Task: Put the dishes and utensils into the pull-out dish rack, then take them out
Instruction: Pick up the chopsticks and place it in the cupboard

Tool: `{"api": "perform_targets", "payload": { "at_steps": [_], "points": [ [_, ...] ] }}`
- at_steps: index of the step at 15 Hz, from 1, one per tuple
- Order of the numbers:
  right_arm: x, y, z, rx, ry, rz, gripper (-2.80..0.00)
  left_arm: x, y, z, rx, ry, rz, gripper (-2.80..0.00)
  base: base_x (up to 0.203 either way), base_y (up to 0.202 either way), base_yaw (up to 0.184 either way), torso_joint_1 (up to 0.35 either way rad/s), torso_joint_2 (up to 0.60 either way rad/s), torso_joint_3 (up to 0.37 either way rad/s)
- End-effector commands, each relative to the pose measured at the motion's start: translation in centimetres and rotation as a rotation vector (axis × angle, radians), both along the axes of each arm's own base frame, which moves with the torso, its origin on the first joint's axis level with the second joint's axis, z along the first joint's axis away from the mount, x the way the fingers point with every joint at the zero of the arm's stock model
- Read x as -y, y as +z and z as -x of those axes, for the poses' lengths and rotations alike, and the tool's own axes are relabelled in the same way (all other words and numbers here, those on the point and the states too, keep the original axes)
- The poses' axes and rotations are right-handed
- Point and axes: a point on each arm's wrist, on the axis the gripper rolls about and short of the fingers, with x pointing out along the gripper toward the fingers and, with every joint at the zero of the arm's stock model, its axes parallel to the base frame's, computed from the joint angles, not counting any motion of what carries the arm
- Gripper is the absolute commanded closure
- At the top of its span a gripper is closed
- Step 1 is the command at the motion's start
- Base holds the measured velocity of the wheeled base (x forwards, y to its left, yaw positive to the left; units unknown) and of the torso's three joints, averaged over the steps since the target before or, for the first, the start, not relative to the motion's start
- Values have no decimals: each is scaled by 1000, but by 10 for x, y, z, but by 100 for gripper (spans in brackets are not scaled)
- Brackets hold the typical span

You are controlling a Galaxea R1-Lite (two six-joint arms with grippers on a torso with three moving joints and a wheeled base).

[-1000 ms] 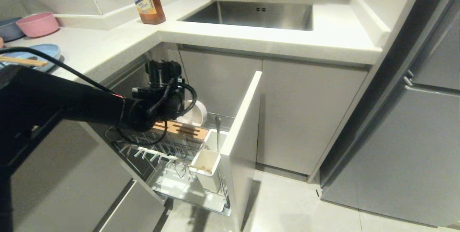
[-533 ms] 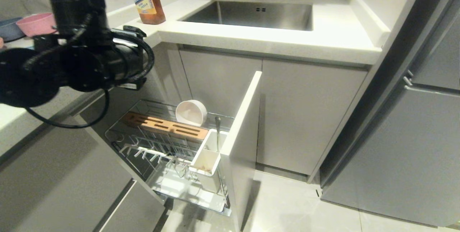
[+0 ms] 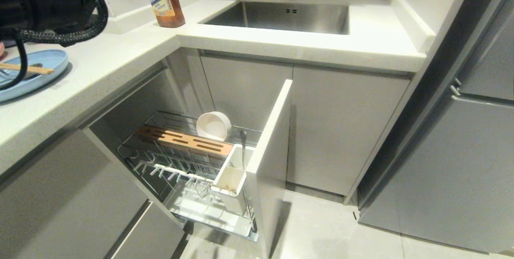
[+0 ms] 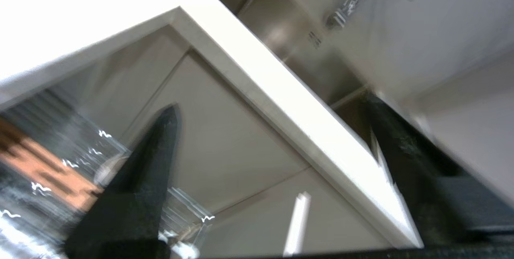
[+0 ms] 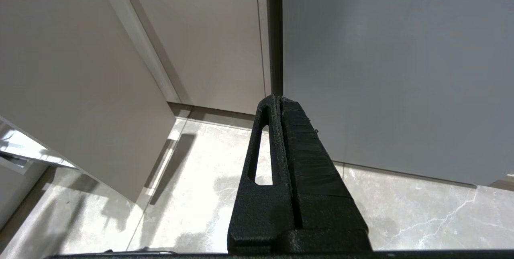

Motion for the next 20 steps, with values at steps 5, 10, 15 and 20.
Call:
{"api": "perform_targets", "payload": {
  "at_steps": [5, 10, 15, 20],
  "points": [
    [0, 0, 0, -1, 1, 0, 0, -20, -15, -6, -123, 125, -266, 0, 0, 0, 0, 0, 0, 0],
    [0, 0, 0, -1, 1, 0, 0, -64, -4, -29, -145, 360, -264, 0, 0, 0, 0, 0, 0, 0],
    [0, 0, 0, -1, 0, 0, 0, -92, 13, -34, -207, 578, -174, 0, 0, 0, 0, 0, 0, 0],
    [0, 0, 0, -1, 1, 0, 0, -119, 14, -34, -367, 687, -126, 0, 0, 0, 0, 0, 0, 0]
  ]
}}
